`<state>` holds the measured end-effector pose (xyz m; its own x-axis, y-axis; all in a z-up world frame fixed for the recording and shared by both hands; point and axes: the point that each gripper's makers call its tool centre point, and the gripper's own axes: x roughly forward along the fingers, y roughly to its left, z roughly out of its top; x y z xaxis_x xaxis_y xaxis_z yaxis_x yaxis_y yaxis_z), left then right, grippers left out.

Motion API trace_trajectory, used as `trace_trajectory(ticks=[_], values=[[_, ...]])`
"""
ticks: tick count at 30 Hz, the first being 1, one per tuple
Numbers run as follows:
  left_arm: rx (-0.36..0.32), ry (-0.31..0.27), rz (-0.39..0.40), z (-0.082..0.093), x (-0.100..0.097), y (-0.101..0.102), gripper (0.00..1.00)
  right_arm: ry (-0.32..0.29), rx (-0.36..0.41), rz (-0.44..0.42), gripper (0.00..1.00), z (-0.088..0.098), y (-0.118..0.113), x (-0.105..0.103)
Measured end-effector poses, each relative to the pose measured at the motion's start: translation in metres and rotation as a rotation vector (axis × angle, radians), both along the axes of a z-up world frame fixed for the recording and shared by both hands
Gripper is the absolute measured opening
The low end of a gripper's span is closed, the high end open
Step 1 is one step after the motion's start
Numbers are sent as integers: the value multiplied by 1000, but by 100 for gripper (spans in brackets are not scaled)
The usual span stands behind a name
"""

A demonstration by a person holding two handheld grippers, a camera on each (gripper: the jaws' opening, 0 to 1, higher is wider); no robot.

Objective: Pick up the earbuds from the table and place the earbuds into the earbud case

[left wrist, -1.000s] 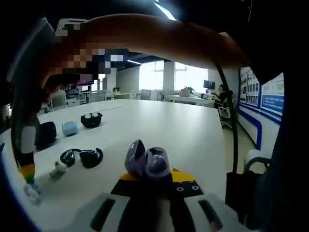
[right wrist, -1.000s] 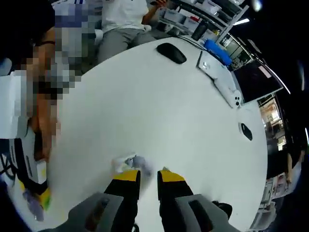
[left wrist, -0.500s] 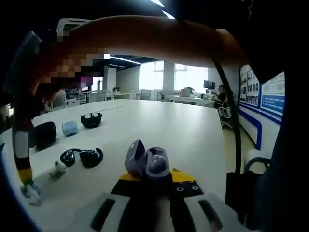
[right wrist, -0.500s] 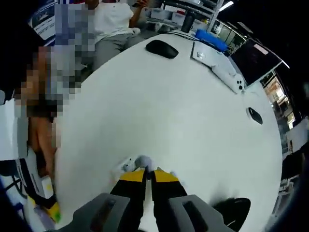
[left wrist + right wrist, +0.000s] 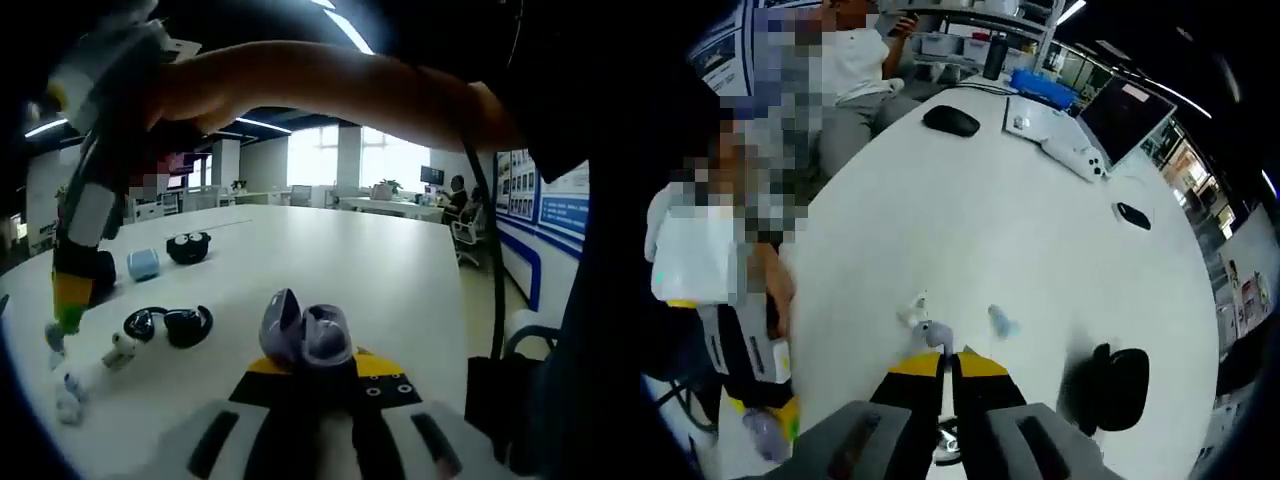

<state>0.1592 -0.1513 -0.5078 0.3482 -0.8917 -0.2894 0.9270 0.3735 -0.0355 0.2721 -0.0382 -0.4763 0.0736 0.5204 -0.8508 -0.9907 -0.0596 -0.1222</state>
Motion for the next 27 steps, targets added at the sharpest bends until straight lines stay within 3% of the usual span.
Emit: trace_trajectory(ticks=[10, 19, 27], values=[[3, 3, -2, 1, -2, 0, 19, 30, 23, -160, 3, 14, -105, -27], [3, 4, 0, 0, -1, 0, 19, 132, -45, -222, 3, -15, -184, -77], [5, 1, -1, 0, -1, -1, 19, 219, -91, -247, 3, -35, -215, -103]])
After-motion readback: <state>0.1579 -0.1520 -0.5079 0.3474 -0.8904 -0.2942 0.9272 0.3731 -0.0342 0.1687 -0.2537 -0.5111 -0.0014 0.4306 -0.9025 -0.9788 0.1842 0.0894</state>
